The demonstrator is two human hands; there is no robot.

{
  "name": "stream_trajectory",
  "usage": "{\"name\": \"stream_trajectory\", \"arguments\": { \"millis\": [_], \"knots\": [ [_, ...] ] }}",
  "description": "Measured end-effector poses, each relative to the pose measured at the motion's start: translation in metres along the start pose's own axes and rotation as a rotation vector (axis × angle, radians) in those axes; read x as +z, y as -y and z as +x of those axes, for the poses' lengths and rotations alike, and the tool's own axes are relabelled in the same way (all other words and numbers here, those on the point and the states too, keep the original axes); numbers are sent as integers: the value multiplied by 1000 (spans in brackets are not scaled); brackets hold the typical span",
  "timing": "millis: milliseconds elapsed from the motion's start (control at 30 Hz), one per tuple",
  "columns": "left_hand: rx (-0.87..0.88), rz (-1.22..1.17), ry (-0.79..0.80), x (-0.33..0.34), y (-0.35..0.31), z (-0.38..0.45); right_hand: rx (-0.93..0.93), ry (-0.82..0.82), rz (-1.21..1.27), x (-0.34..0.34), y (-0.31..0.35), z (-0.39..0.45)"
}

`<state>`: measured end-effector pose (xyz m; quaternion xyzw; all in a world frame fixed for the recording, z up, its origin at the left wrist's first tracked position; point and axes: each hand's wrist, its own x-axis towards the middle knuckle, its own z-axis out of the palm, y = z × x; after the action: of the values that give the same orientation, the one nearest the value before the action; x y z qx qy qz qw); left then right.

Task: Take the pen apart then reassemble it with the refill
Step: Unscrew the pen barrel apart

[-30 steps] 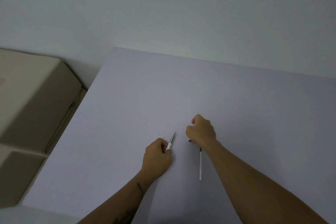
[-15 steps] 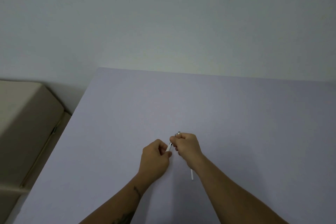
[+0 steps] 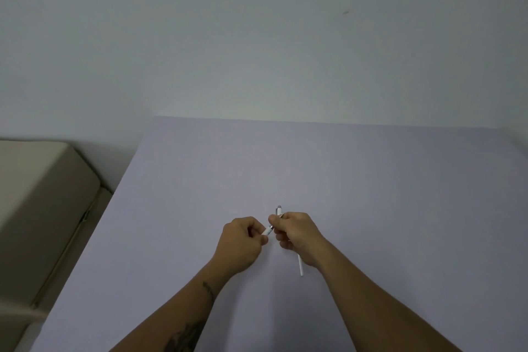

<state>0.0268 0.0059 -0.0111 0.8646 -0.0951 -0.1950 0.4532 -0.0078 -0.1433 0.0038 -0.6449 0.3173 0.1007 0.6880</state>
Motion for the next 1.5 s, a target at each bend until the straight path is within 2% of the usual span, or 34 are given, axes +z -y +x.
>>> {"name": "stream_trajectory", "arguments": {
  "millis": [100,200,400,500,600,867,967,1167,1267,1500],
  "knots": [
    [10,-20,-1,-1,-6,-1,-93,-76,-67,-1,2,-1],
    [2,-50,-1,-2,-9,-1,-157,-61,-87,-7,3,-2],
    [8,-44,-9,-6,-11,-3,-98,-11,28,-18,8,-4],
    [3,-31,-13,-7,-9,-3,-52,-9,-113,-21,15,-7],
    [12,-5,-8,-7,-8,-2,-80,-31,-287,-17,17,-7],
    [5,41,6,-12,-4,0,-239,-60,-392,-11,13,-3],
    [2,50,9,-14,-3,2,-272,-52,-393,-11,12,-2],
    [16,68,21,-17,-1,4,-169,-38,-406,-9,10,1],
    [6,67,25,-16,0,4,-195,-65,-426,-6,8,3],
    [-1,56,17,-14,0,5,-195,12,-277,-9,7,4]
  ]
}}
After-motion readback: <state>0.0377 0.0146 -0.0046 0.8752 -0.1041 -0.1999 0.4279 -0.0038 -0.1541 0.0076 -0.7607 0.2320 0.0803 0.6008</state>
